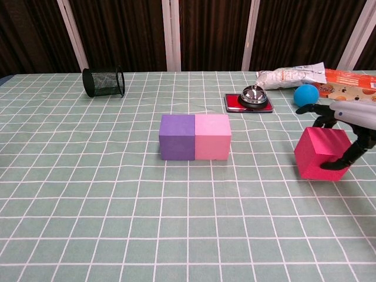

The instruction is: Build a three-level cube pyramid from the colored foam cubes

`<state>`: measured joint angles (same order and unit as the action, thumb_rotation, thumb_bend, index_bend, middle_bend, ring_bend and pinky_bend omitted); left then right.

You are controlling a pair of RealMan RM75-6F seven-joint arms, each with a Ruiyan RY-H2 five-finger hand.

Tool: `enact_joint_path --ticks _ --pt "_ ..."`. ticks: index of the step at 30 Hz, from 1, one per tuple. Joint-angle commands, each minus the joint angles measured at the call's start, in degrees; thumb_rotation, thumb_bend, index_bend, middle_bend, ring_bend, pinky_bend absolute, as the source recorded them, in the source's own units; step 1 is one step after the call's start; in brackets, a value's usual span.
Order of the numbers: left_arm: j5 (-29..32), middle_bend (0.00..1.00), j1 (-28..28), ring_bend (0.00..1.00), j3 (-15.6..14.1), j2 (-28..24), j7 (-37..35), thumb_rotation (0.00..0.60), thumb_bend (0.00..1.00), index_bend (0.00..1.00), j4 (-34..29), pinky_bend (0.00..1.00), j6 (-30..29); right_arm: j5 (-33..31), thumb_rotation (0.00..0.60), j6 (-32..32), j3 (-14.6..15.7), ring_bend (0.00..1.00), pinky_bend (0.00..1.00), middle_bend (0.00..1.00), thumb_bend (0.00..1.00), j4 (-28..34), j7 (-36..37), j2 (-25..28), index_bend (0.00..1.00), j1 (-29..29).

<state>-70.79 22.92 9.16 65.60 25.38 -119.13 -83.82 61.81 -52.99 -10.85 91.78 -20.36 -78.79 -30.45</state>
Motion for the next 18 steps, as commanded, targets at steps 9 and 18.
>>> enact_joint_path --ticks 9,18 --pt "1.39 0.0 -0.12 0.0 1.02 -0.33 -0.14 0.6 0.13 0.0 -0.05 0.0 0.41 -2.73 0.6 8.33 -2.88 0.32 0.09 0.4 0.25 -8.16 -0.23 -2.24 0.02 -8.63" --pt "2.01 0.0 -0.43 0.0 1.86 -0.66 -0.52 0.6 0.13 0.0 0.39 0.0 0.13 -3.52 0.6 10.93 -2.63 0.32 0.09 0.4 0.25 -11.04 0.84 -4.57 0.02 -11.95"
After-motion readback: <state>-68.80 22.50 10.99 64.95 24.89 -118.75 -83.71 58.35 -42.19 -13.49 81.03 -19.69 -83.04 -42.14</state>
